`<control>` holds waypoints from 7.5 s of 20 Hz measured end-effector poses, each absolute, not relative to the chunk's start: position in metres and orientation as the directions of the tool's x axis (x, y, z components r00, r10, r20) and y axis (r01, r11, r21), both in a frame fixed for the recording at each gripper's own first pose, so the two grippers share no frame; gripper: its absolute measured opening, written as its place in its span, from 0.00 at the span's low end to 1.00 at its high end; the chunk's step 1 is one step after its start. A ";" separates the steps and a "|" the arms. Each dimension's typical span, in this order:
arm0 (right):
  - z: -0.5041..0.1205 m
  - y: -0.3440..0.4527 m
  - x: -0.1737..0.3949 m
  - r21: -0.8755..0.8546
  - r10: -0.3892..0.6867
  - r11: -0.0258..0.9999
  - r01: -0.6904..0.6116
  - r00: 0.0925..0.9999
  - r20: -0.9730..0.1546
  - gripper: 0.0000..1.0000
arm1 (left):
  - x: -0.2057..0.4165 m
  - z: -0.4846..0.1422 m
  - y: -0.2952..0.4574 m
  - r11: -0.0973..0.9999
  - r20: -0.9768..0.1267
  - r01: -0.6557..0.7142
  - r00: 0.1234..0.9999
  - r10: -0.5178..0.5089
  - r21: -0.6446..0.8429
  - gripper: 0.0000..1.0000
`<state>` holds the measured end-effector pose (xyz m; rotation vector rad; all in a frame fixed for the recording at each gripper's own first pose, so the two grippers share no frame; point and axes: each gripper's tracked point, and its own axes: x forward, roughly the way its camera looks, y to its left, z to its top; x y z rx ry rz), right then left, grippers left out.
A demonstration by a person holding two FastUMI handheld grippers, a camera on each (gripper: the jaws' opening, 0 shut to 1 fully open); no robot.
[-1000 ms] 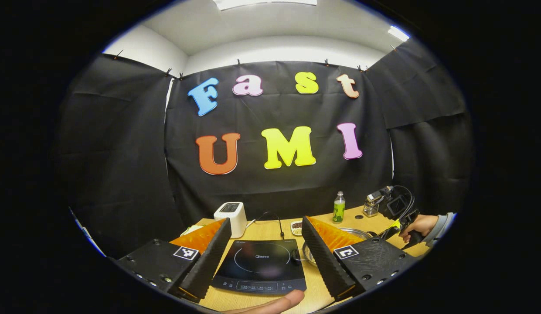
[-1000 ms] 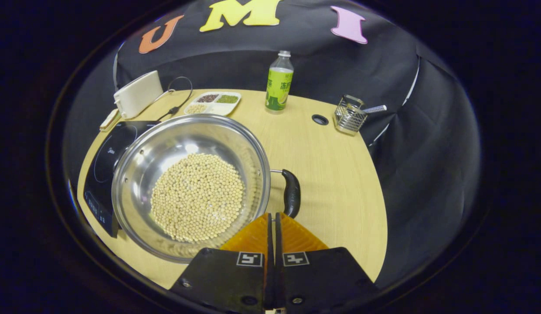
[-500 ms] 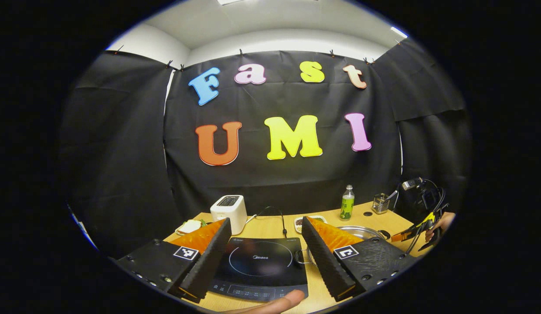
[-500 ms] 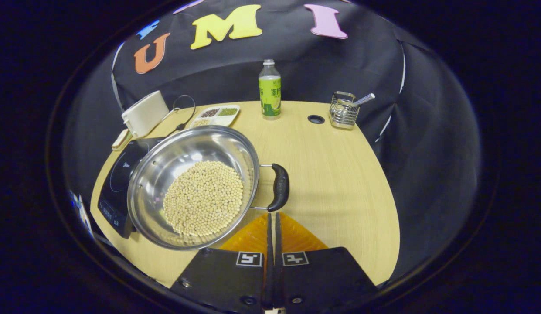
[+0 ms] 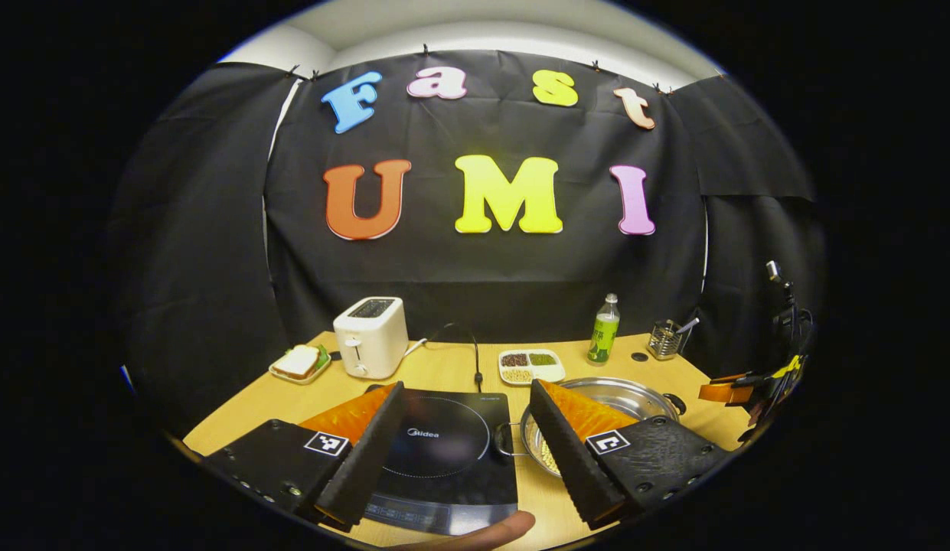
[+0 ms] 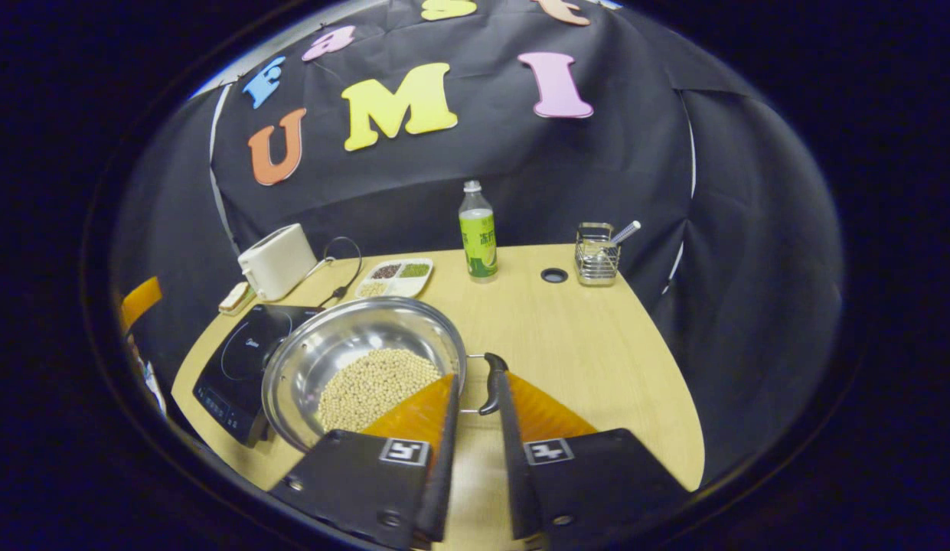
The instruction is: First push the handle of the pot to place it horizontally, then grasp the pot with both hands and set it on the induction cooktop.
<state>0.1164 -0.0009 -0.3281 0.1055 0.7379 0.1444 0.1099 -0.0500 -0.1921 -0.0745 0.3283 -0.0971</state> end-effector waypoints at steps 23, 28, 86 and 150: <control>-0.416 0.003 0.153 0.201 0.175 0.980 -0.011 0.542 -0.822 0.89 | 0.153 -0.353 -0.119 0.975 -0.731 0.110 0.646 -0.218 -0.193 0.94; -0.422 0.010 0.155 0.189 0.169 0.982 -0.019 0.542 -0.823 0.79 | 0.156 -0.361 -0.121 0.978 -0.746 0.111 0.633 -0.207 -0.178 0.55; -0.284 0.250 0.155 0.152 0.194 0.981 -0.121 0.628 -0.754 0.61 | 0.168 -0.232 0.108 0.996 -0.581 -0.025 0.813 -0.031 -0.089 0.54; -0.236 0.124 0.045 0.125 0.137 0.988 -0.087 0.865 -0.482 0.96 | 0.042 -0.140 0.039 0.991 -0.257 -0.069 0.966 0.037 -0.116 0.96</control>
